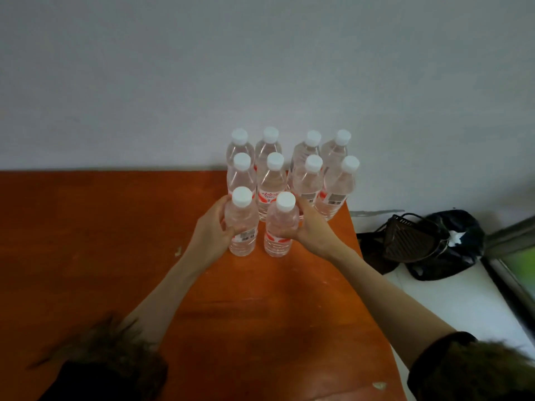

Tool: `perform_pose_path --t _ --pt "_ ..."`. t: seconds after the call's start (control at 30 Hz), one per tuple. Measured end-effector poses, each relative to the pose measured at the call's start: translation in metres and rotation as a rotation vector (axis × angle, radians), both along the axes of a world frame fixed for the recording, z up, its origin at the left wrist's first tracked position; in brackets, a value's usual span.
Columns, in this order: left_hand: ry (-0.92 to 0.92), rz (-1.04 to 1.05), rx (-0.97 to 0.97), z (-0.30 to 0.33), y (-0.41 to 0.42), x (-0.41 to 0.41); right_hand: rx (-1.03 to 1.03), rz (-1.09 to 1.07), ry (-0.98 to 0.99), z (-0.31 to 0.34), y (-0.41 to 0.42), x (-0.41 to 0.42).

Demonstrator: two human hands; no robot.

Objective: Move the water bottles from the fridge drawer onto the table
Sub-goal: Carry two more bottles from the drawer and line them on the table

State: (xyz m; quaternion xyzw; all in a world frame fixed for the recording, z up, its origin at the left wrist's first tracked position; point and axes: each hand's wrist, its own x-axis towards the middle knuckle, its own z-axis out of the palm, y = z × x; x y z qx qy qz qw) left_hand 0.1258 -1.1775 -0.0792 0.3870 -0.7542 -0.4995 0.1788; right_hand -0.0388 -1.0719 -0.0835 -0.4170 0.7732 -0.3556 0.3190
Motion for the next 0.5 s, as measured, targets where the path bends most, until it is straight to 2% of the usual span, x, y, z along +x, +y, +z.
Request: perform_pose_path --t 0.2,0.5 --pt "0.001 -0.014 0.005 -0.017 -0.018 -0.014 0.005 -0.008 0.066 -0.009 -0.02 -0.008" --pt "-0.002 -0.087 -0.017 -0.028 -0.038 -0.014 -0.066 -0.101 -0.032 -0.02 -0.025 -0.009"
